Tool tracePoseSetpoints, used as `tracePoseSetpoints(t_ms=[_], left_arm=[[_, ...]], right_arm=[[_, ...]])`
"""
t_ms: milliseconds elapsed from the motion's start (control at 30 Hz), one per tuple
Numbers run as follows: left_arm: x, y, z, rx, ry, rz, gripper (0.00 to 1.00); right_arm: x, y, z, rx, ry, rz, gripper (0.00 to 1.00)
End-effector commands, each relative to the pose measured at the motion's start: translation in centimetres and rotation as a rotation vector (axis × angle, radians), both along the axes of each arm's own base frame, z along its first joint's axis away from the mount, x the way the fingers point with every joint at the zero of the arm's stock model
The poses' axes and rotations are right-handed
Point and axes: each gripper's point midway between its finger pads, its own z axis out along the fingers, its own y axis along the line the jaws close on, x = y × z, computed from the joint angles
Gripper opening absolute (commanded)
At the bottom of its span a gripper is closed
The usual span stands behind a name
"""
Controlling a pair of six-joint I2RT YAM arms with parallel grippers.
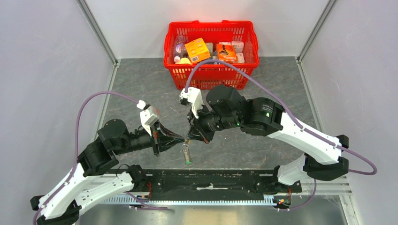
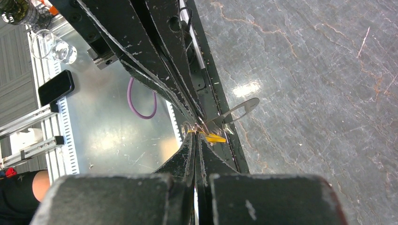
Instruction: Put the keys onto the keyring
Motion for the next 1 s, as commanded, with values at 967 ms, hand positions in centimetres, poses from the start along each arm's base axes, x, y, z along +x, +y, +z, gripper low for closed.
tracePoseSetpoints(t_ms=[967], left_arm=[[-0.4,-0.1,2.4,-0.048,-0.073,-0.032,0.02]], right_arm=[[1.6,0.7,1.6,0.024,-0.052,-0.054,0.0]])
